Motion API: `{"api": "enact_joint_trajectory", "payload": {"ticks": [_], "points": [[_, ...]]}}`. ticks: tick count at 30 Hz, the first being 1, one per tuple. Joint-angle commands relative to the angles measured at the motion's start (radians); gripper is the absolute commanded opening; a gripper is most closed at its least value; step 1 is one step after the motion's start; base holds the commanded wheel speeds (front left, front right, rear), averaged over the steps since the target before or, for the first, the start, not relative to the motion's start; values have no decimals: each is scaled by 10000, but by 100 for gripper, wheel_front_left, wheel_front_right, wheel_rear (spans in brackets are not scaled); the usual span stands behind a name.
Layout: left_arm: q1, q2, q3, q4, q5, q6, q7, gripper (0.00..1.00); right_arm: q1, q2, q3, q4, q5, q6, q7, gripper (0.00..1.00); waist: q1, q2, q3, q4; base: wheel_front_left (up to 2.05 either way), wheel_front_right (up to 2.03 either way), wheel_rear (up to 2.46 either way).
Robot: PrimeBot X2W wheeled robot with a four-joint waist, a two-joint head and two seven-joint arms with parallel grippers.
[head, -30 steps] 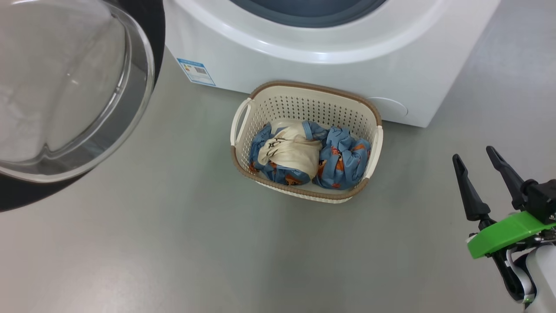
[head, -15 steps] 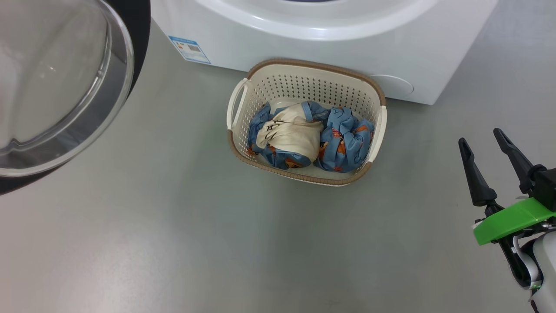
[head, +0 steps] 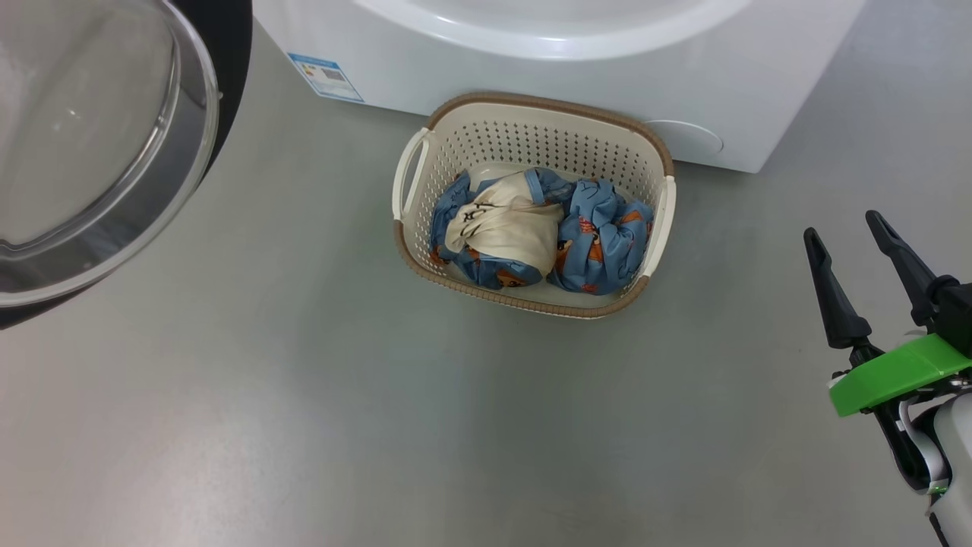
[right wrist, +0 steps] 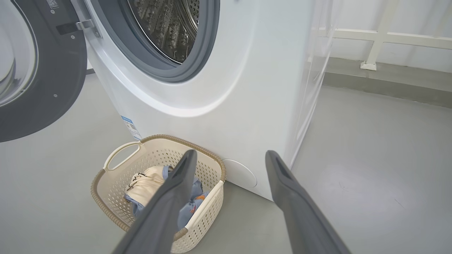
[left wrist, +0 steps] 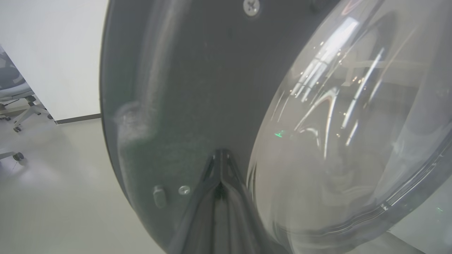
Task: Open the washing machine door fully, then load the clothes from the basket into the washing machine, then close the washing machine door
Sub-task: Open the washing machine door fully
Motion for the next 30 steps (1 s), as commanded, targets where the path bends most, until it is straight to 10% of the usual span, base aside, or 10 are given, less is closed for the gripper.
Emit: {"api": "enact_joint_trajectory", "payload": {"ticks": [1,21,25,26,30], "points": [[-133,881,236,-165,104,-26,-51,0,-10,-129,207,-184,-85,54,-122,100,0,-1,-38,7,0,0,0],[1613,-162,485,-1853,570,-1089,-51,0,670,311,228,-44,91,54,-122,100,0,-1,-1910,-24,0,0,0],[2127,-446,438,-2454,717,-1256,-51,59,890,371,220,-49,114,54,-122,100,0,-1,-2235,-49,0,0,0],[2238,-485,411,-2589,754,-1294,-51,100,938,383,213,-48,118,54,-122,100,0,-1,-2304,-60,0,0,0],[2679,-671,327,-3063,771,-1411,-51,100,1088,451,191,-48,142,54,-122,100,0,-1,-2548,-148,0,0,0]]}}
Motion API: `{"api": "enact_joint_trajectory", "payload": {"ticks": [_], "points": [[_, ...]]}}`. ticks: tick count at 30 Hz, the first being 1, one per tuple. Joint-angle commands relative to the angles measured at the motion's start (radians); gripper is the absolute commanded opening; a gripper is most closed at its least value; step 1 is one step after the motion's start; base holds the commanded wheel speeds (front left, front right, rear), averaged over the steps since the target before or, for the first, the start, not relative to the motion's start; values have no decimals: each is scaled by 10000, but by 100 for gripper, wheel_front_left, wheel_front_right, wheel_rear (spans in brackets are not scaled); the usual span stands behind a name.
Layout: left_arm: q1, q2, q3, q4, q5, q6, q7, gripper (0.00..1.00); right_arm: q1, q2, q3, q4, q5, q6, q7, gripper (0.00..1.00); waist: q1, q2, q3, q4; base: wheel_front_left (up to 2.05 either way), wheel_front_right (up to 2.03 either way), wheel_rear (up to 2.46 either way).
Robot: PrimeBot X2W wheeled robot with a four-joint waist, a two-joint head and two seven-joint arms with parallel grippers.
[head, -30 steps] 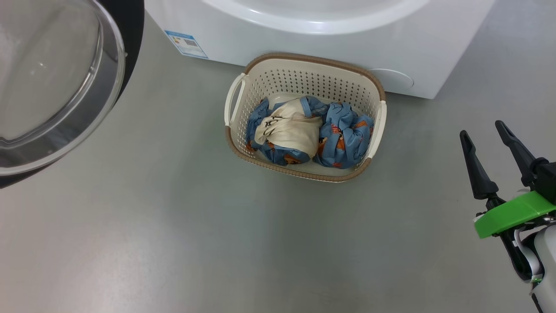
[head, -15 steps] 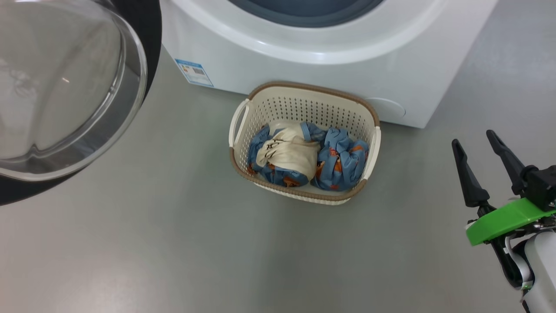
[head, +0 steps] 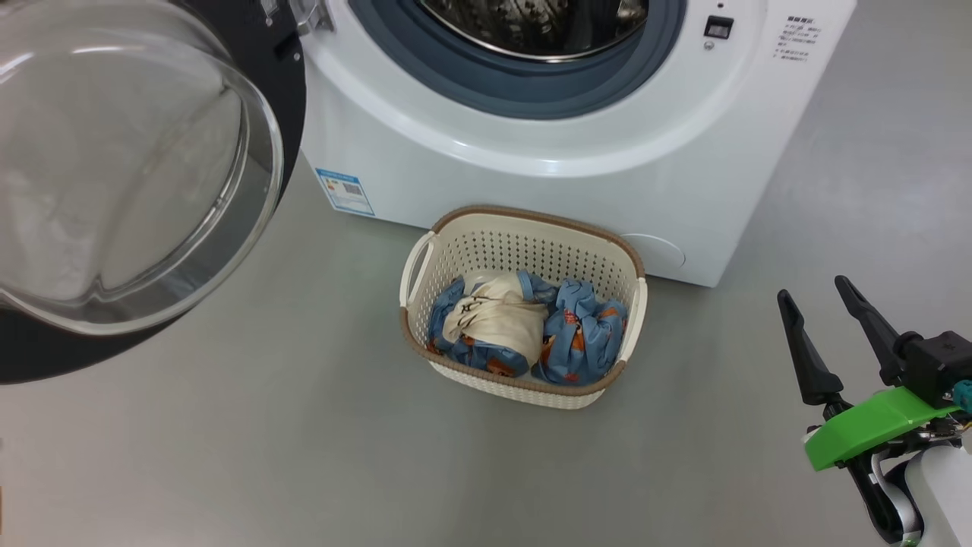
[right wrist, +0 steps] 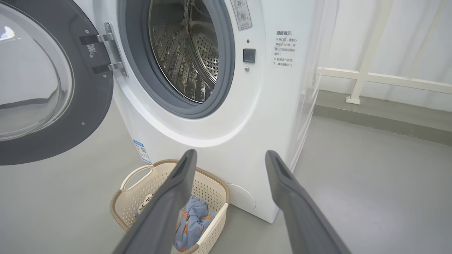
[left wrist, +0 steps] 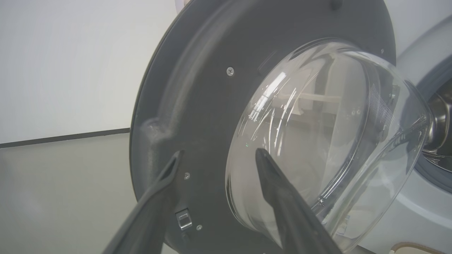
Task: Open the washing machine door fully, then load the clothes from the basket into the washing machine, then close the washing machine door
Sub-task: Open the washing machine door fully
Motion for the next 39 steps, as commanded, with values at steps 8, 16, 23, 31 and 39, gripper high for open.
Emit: {"api": "enact_joint_trajectory", "payload": {"ticks": [8,16,23,31,39], "points": [[981,28,-529,-1428,-260,-123,-51,100,371,54,70,-285,85,54,-122,100,0,0,-544,-282,0,0,0],[2157,-496,-1873,-2769,-958,-126,-51,100,623,262,-41,-324,112,54,-122,100,0,0,-815,-813,0,0,0],[2807,-825,-2641,-3492,-1268,-127,-51,100,756,360,-126,-356,80,54,-122,100,0,0,-886,-1422,0,0,0],[3106,-949,-3162,-3949,-1632,-128,-51,100,776,364,-225,-384,59,54,-122,100,0,0,-786,-2124,0,0,0],[3285,-905,-3620,-4172,-2135,-128,-51,100,713,418,-269,-427,38,54,-122,100,0,0,-696,-2808,0,0,0]]}}
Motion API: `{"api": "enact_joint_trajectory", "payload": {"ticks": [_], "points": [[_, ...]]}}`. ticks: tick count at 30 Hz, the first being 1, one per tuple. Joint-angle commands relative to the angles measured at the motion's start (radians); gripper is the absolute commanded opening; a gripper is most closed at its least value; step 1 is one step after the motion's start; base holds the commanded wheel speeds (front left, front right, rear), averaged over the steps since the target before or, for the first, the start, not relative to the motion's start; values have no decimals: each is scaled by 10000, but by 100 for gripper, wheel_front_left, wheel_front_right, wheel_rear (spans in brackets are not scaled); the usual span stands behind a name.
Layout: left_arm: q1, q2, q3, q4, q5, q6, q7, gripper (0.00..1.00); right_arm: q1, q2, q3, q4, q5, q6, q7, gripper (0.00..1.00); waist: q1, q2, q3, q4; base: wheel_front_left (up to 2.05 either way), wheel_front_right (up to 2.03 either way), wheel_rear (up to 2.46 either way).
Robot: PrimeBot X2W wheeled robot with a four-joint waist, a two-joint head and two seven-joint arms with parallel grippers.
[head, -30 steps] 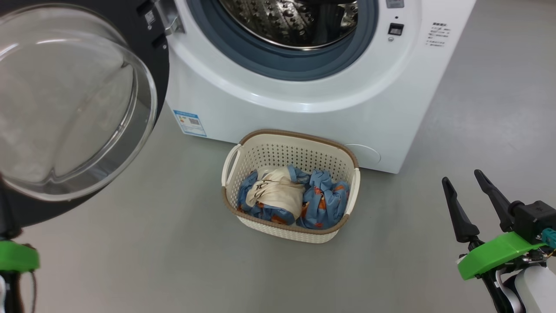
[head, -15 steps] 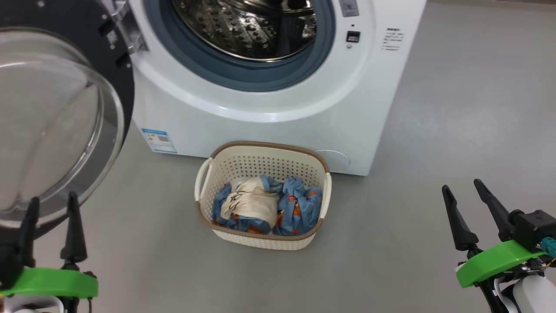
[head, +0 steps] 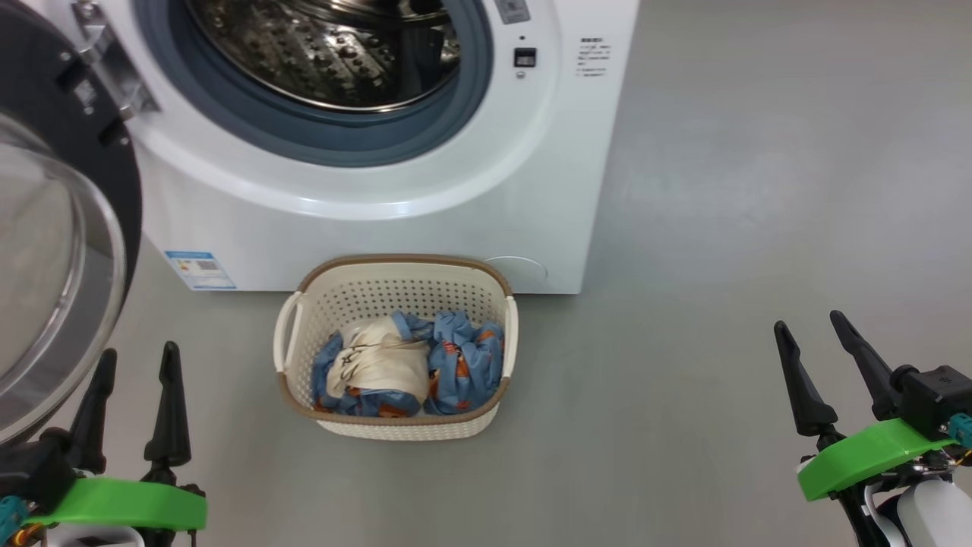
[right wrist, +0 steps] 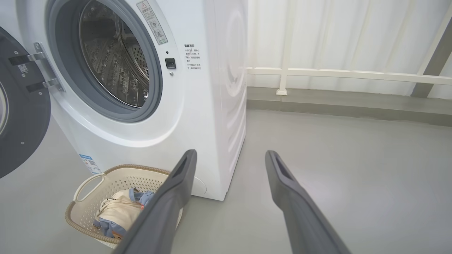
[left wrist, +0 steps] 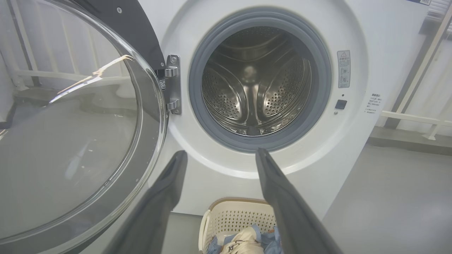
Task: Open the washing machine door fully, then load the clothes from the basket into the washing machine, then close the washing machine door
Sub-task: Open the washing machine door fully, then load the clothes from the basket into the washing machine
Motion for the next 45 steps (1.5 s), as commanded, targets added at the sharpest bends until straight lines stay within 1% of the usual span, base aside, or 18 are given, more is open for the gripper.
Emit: {"api": "enact_joint_trajectory", "payload": {"ticks": [1,6,13,23,31,45], "points": [[-71,355,269,-330,-109,6,-53,100,-56,-91,110,-261,-56,54,-122,100,0,0,63,-321,0,0,0],[-12,395,51,-384,-255,6,-53,100,-67,-48,93,-278,-71,54,-122,100,0,0,92,-708,0,0,0],[38,424,-112,-446,-224,6,-53,100,-108,-37,82,-287,-66,54,-122,100,0,0,164,-1081,0,0,0],[274,341,-7,-553,-221,6,-53,100,-72,36,-18,-308,-79,54,-122,100,0,0,156,-1549,0,0,0],[317,329,86,-485,-266,6,-53,100,-51,96,-60,-292,-97,54,-122,100,0,0,138,-1662,0,0,0],[194,360,54,-290,-406,6,-53,100,-91,140,-54,-313,-119,54,-122,100,0,0,165,-1547,2,-6,4]]}}
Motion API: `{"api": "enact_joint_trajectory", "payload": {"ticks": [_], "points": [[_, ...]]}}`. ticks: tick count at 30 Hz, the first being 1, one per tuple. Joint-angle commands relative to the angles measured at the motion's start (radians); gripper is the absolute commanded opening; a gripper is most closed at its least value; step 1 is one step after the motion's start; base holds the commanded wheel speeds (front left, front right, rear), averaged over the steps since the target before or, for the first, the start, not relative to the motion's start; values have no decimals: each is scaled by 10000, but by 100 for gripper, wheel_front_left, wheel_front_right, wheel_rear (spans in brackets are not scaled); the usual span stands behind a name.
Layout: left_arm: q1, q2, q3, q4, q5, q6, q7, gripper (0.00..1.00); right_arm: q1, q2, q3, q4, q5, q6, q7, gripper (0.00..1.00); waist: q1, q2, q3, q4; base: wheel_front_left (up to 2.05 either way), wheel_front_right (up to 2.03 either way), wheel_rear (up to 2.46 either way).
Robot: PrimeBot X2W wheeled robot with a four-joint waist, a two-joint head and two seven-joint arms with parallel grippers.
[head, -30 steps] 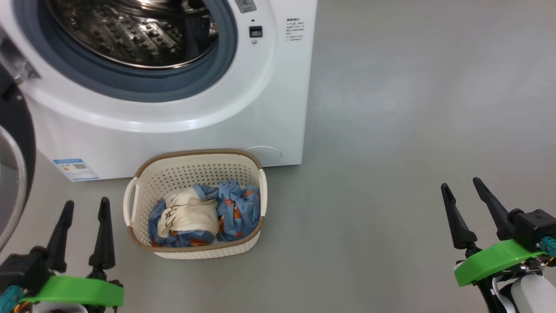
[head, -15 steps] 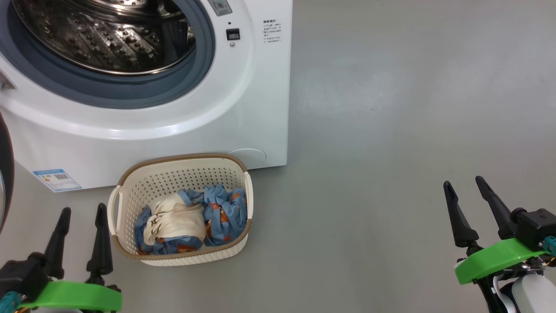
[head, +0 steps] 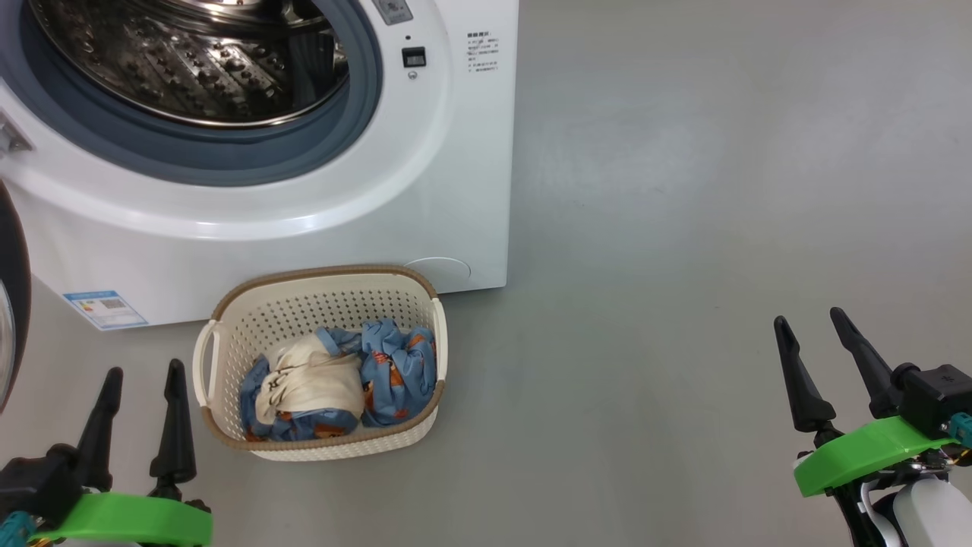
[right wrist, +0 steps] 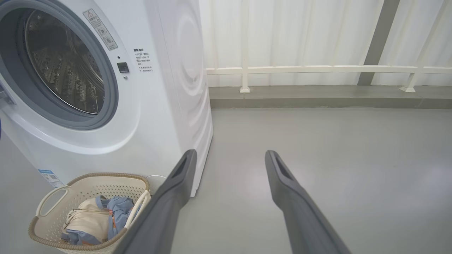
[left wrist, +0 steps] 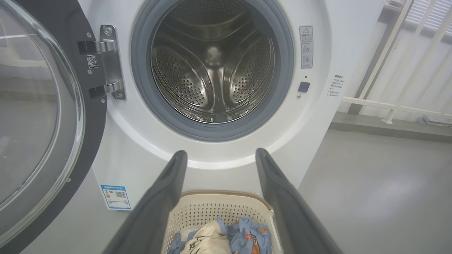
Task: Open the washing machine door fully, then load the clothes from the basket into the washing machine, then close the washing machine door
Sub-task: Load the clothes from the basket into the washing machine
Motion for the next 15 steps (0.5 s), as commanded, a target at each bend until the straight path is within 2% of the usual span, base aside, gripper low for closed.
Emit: {"api": "enact_joint_trajectory", "payload": {"ticks": [1,15], "points": [[-187,287,296,-158,-96,6,-53,100,-92,-136,194,-249,-108,54,-122,100,0,-1,3,25,19,-71,52],[-202,471,58,-189,-180,6,-53,100,-114,-130,312,-224,-99,54,-122,100,0,-1,-10,51,67,-130,63]]}}
